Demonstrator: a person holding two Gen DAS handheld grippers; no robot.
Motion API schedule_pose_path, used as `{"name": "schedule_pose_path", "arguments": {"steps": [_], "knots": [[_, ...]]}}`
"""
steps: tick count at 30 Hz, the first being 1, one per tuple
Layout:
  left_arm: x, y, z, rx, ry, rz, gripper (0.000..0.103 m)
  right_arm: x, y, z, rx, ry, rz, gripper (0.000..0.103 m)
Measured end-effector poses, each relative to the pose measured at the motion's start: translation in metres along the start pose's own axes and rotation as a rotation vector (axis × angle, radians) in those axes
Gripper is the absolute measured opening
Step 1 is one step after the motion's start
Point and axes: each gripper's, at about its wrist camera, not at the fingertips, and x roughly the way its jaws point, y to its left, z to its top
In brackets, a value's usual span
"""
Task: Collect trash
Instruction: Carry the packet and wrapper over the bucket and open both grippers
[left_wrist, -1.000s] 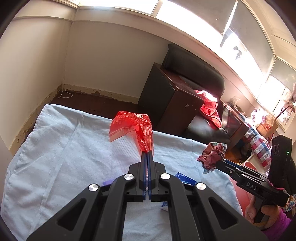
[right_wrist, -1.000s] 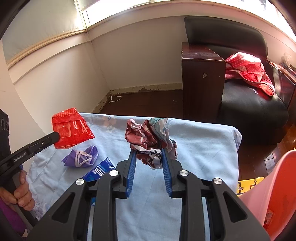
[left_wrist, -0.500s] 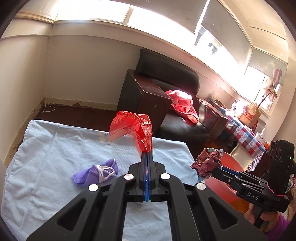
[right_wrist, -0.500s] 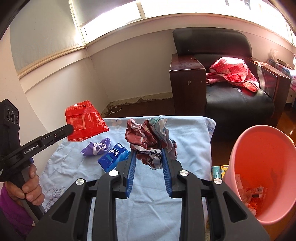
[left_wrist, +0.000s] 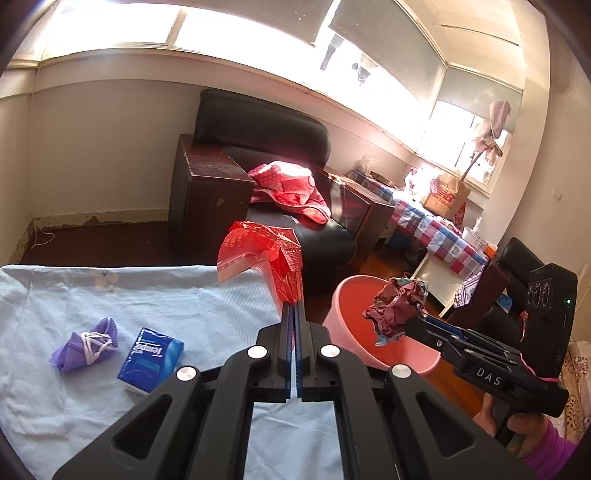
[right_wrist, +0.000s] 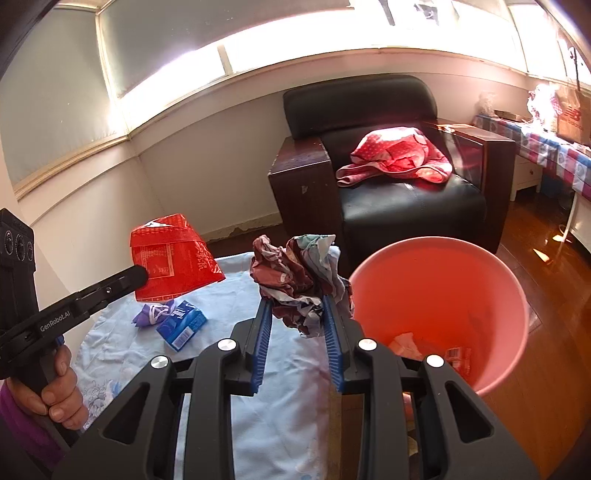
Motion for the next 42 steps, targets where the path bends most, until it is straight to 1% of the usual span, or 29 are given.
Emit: {"name": "schedule_pose_path", "arguments": {"steps": [3,7,15,24,27,29,36,38,39,40,41,42], "knots": [[0.017,-0.022,-0.001,0.032,0.033,-0.034,0.0,-0.009,-0.026,-0.002,0.047,-0.015,-0.053,0.028],[0.04,-0.052,-0.002,0.083,0.065,-0.075,0.0,-0.013,-0.059,-0.005,0.129,-0.02,-0.099,0.028],[0.086,-0.1,-0.013,0.171,0.152,-0.117,0.0,-0.007,-0.096,-0.018,0.189,0.004,-0.154,0.028],[0.117,-0.119,-0.033,0.209,0.246,-0.146,0.001,0.003,-0.111,-0.029,0.22,0.045,-0.191,0.028],[0.119,-0.122,-0.036,0.224,0.252,-0.151,0.001,0.005,-0.113,-0.03,0.225,0.052,-0.198,0.029],[0.12,-0.122,-0.036,0.219,0.253,-0.162,0.001,0.007,-0.113,-0.03,0.23,0.053,-0.203,0.03],[0.113,-0.119,-0.033,0.203,0.236,-0.183,0.005,0.007,-0.113,-0.029,0.236,0.055,-0.217,0.03],[0.11,-0.116,-0.031,0.192,0.227,-0.186,0.007,0.006,-0.111,-0.028,0.234,0.055,-0.221,0.03],[0.107,-0.114,-0.03,0.186,0.222,-0.186,0.012,0.006,-0.11,-0.028,0.231,0.055,-0.221,0.03],[0.105,-0.111,-0.028,0.18,0.217,-0.184,0.021,0.005,-0.108,-0.028,0.229,0.055,-0.22,0.03],[0.102,-0.108,-0.028,0.175,0.21,-0.178,0.026,0.005,-0.106,-0.028,0.225,0.054,-0.22,0.03],[0.099,-0.105,-0.027,0.171,0.201,-0.169,0.034,0.004,-0.104,-0.028,0.221,0.053,-0.218,0.03]]}}
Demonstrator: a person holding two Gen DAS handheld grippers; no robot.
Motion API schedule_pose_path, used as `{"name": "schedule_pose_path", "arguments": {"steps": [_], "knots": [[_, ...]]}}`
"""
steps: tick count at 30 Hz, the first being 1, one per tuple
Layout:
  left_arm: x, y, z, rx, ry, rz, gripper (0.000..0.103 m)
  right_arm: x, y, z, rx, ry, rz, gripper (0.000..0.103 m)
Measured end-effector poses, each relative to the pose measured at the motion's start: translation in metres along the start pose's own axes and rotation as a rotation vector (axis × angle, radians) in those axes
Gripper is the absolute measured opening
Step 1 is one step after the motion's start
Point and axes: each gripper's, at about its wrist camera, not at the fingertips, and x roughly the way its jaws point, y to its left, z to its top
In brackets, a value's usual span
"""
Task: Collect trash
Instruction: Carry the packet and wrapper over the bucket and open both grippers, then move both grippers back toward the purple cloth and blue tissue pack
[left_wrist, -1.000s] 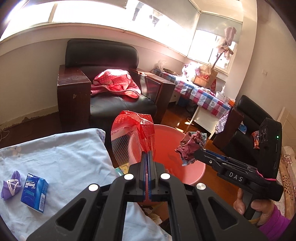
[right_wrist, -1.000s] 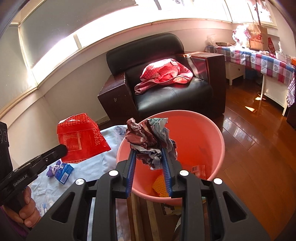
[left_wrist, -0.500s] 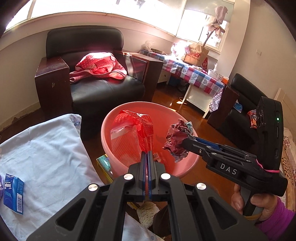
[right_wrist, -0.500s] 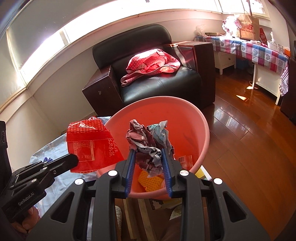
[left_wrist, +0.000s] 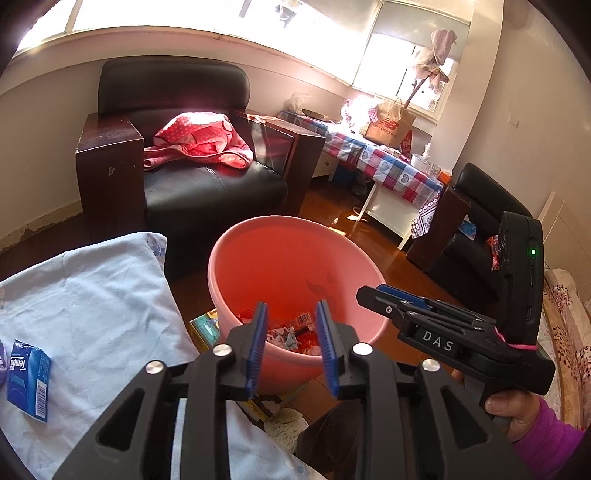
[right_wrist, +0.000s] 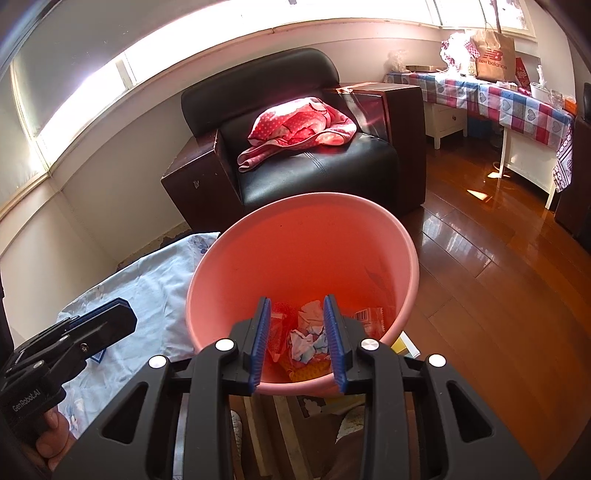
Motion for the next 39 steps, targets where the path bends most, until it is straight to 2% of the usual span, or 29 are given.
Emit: {"name": "schedule_pose_path", "arguments": {"steps": [4,7,12,13,14,16,23,30,34,39], "knots": [[-0.016,0.011,-0.002,-0.002,-0.031,0.042,0.037,-0.002,0.011,-0.002,-0.017,0.005,0.014,0.03],[-0.03,0.025,-0.006,-0.03,-0.047,0.075,0.041,-0.004,0.025,-0.004,-0.047,0.009,0.031,0.03],[-0.059,0.058,-0.014,-0.079,-0.083,0.157,0.041,-0.003,0.053,-0.007,-0.106,0.019,0.06,0.031],[-0.066,0.066,-0.015,-0.091,-0.09,0.173,0.043,-0.002,0.06,-0.007,-0.116,0.024,0.071,0.032],[-0.073,0.074,-0.018,-0.103,-0.097,0.192,0.044,-0.001,0.066,-0.007,-0.126,0.029,0.083,0.039],[-0.087,0.09,-0.023,-0.127,-0.113,0.232,0.047,0.001,0.08,-0.009,-0.146,0.032,0.107,0.045],[-0.134,0.155,-0.046,-0.206,-0.146,0.389,0.049,0.009,0.132,-0.018,-0.247,0.079,0.17,0.045],[-0.158,0.217,-0.072,-0.223,-0.092,0.532,0.049,0.024,0.188,-0.027,-0.362,0.141,0.24,0.045],[-0.159,0.245,-0.082,-0.217,-0.047,0.561,0.049,0.035,0.227,-0.032,-0.424,0.179,0.302,0.045],[-0.147,0.262,-0.094,-0.201,0.005,0.559,0.049,0.044,0.275,-0.042,-0.477,0.229,0.408,0.045]]}}
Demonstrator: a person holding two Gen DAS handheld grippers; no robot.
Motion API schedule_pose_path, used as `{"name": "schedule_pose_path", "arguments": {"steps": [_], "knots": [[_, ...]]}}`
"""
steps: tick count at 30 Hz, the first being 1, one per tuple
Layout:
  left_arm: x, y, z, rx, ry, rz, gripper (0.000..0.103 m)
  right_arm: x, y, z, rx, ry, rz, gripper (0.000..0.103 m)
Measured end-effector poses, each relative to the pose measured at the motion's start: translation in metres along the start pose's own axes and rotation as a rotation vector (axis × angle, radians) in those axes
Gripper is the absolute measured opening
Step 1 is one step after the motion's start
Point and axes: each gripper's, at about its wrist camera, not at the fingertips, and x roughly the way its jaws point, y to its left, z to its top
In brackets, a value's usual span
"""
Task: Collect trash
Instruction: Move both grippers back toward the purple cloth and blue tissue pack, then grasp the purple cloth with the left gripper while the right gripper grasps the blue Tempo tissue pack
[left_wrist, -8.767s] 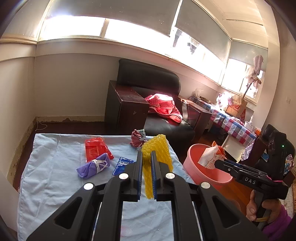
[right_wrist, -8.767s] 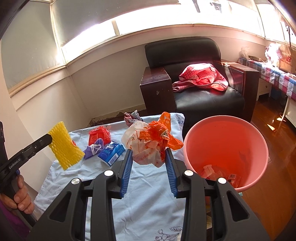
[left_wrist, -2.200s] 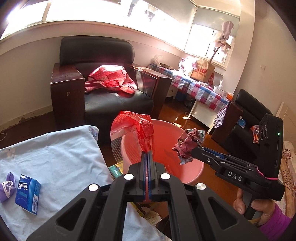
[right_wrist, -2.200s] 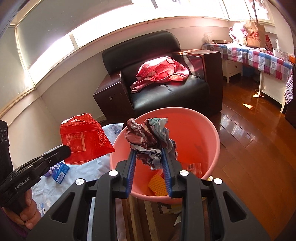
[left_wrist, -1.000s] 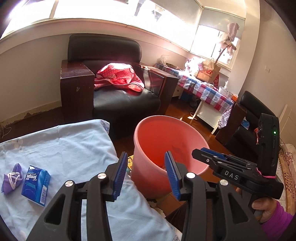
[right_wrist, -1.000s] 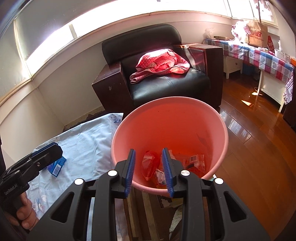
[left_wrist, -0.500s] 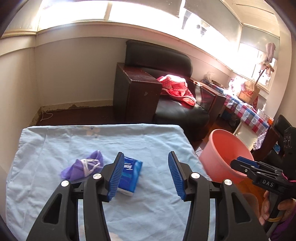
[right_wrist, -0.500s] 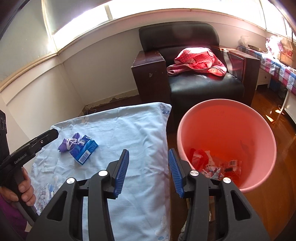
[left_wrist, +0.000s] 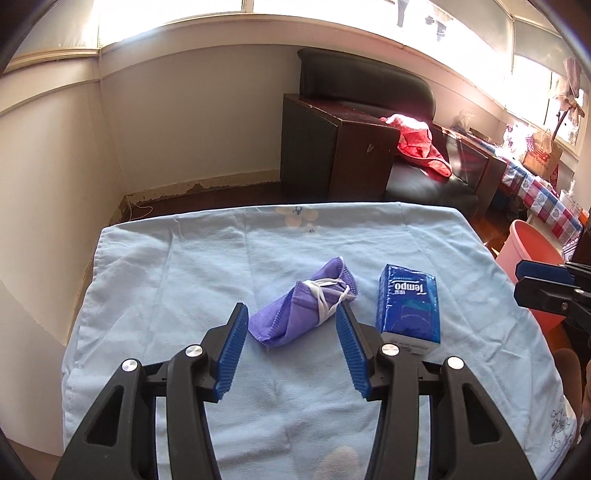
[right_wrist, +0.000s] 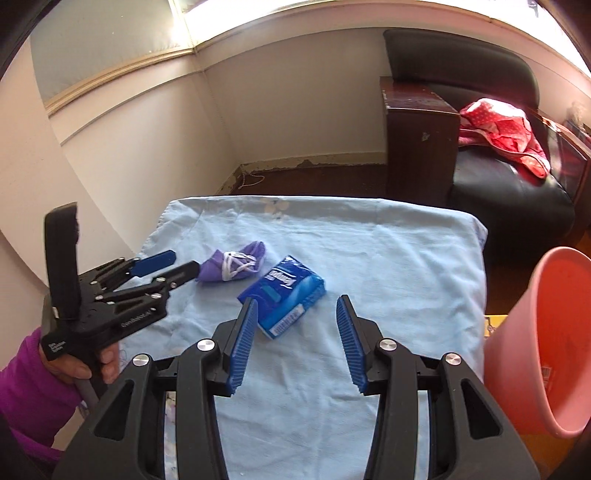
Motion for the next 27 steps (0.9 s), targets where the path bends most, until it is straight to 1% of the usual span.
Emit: {"name": "schedule_pose_path", "arguments": {"steps": [2,3,6,9,11,13,14,16,17,20,21,22,23,25,27], "knots": [[0.007,0.0,-0.001,0.029,0.008,-0.005,0.049,0.008,0.016,0.004,-0.02,0.01,0.064,0.045],[0.01,0.0,-0.002,0.045,0.011,-0.008,0.049,0.011,0.024,0.005,-0.033,0.014,0.083,0.045],[0.02,0.0,-0.003,0.071,0.03,-0.022,0.049,0.019,0.04,0.006,-0.079,0.01,0.055,0.045],[0.03,0.001,-0.002,0.068,0.059,-0.047,0.048,0.025,0.045,0.007,-0.074,0.021,0.043,0.045],[0.031,0.003,-0.001,0.057,0.062,-0.064,0.043,0.027,0.047,0.008,-0.08,0.02,0.045,0.045],[0.03,0.003,-0.002,0.049,0.06,-0.064,0.014,0.028,0.049,0.008,-0.088,0.017,0.043,0.045],[0.03,0.004,-0.002,0.039,0.064,-0.068,0.014,0.029,0.05,0.007,-0.092,0.016,0.033,0.045],[0.026,0.006,-0.005,0.017,0.063,-0.065,0.008,0.032,0.05,0.005,-0.089,0.015,0.002,0.045],[0.024,0.006,-0.006,0.005,0.062,-0.065,0.007,0.033,0.047,0.004,-0.08,0.016,-0.013,0.045],[0.015,0.013,-0.009,-0.068,0.059,-0.084,0.004,0.038,0.034,-0.001,-0.011,0.04,-0.04,0.046],[0.012,0.016,-0.009,-0.096,0.058,-0.088,0.004,0.041,0.029,-0.002,0.021,0.059,-0.039,0.049],[0.009,0.017,-0.01,-0.119,0.053,-0.091,0.004,0.045,0.025,-0.004,0.05,0.076,-0.038,0.057],[0.006,0.019,-0.011,-0.137,0.045,-0.095,0.004,0.048,0.022,-0.005,0.078,0.09,-0.039,0.059],[0.0,0.02,-0.013,-0.162,0.032,-0.107,0.004,0.055,0.021,-0.007,0.115,0.102,-0.055,0.059],[-0.004,0.022,-0.016,-0.179,0.021,-0.115,0.004,0.059,0.023,-0.005,0.131,0.095,-0.086,0.06]]}}
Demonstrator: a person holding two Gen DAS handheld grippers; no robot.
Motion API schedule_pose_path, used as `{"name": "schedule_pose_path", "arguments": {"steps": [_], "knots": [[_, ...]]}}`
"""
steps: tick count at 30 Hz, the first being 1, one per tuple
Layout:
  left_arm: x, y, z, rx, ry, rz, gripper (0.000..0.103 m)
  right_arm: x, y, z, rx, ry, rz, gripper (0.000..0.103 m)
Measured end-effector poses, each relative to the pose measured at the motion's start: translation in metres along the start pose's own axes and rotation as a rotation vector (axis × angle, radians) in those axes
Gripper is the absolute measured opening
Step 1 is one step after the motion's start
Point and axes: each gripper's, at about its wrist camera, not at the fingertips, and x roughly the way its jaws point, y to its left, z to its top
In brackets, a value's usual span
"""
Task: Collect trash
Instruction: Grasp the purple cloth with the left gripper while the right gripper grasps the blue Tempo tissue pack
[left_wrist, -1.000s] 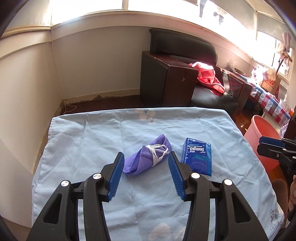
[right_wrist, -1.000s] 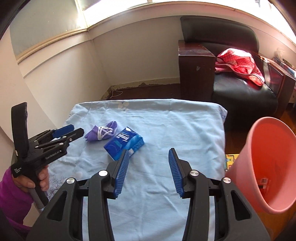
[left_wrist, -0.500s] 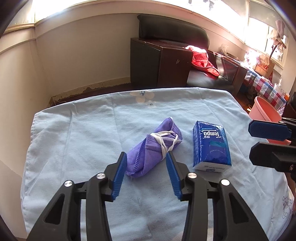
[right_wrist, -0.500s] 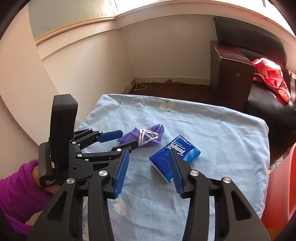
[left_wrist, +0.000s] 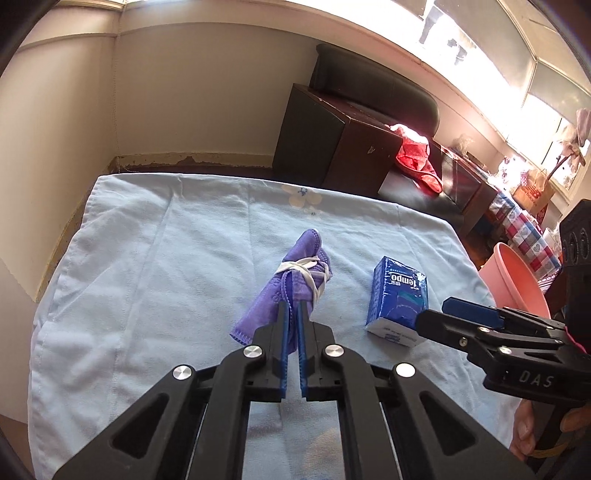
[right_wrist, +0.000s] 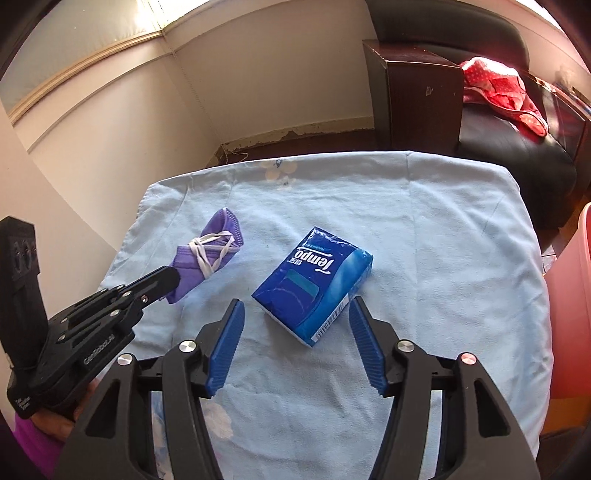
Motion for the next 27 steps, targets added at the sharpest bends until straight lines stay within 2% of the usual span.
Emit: {"name": "schedule_pose_path", "arguments": {"steps": [5,9,13,16,17,20,27], "knots": [[-0.004,0.01,-0.002,-0.046,-0.003,-0.003,0.004,0.018,0.007,0.01,0.057,0.005,-0.059,0.066],[-0.002,0.015,-0.004,-0.076,0.008,-0.005,0.004,0.034,0.012,0.012,0.021,0.001,-0.146,0.067],[-0.003,0.013,-0.006,-0.08,0.015,-0.011,0.004,0.039,-0.001,0.007,0.015,0.036,-0.089,0.067],[-0.004,0.012,-0.006,-0.088,0.015,-0.017,0.004,0.032,-0.01,0.005,-0.056,0.05,-0.084,0.067],[-0.004,0.012,-0.006,-0.09,0.014,-0.021,0.004,0.029,-0.013,0.003,-0.076,0.051,-0.102,0.064],[-0.005,0.006,-0.005,-0.082,0.016,-0.027,0.004,0.022,-0.031,-0.005,-0.076,0.086,-0.091,0.046],[-0.005,-0.015,-0.004,-0.039,0.014,-0.043,0.004,0.001,-0.055,-0.02,-0.069,0.097,-0.056,0.044]]}}
